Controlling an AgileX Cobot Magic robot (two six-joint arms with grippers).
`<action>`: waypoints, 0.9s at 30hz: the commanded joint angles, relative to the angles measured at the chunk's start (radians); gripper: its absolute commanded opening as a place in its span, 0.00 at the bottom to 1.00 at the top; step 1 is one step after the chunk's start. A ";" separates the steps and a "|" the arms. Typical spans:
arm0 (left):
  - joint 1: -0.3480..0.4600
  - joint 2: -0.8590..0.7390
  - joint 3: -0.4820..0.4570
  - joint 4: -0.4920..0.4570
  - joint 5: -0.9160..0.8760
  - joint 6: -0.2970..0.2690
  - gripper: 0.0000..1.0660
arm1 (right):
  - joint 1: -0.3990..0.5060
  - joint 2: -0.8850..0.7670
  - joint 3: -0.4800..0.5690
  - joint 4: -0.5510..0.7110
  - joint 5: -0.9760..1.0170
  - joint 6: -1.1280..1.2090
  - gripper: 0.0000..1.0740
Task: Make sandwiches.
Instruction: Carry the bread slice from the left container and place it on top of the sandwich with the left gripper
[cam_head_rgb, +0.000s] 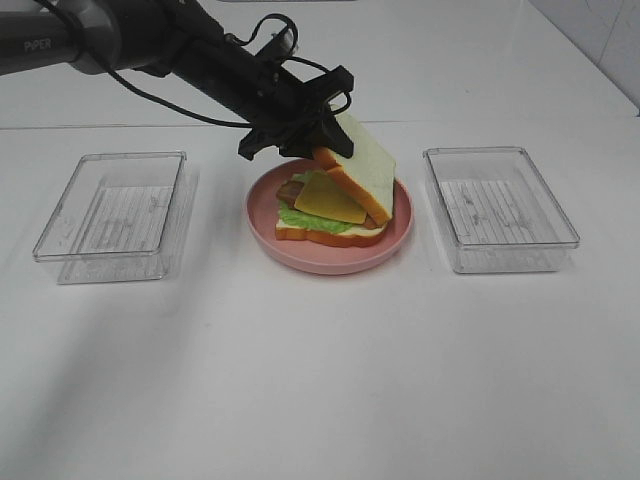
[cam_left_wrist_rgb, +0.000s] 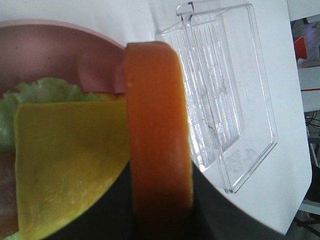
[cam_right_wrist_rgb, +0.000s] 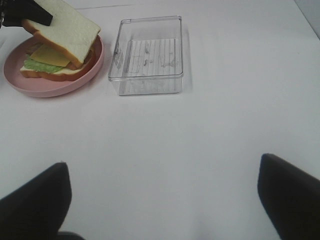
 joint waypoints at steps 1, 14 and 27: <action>-0.004 -0.001 -0.002 0.049 0.023 -0.041 0.00 | -0.003 -0.020 0.003 -0.004 -0.010 -0.005 0.87; 0.001 -0.011 -0.014 0.103 0.067 -0.066 0.80 | -0.003 -0.020 0.003 -0.004 -0.010 -0.005 0.87; 0.001 -0.020 -0.250 0.468 0.363 -0.251 0.86 | -0.003 -0.020 0.003 -0.004 -0.010 -0.005 0.87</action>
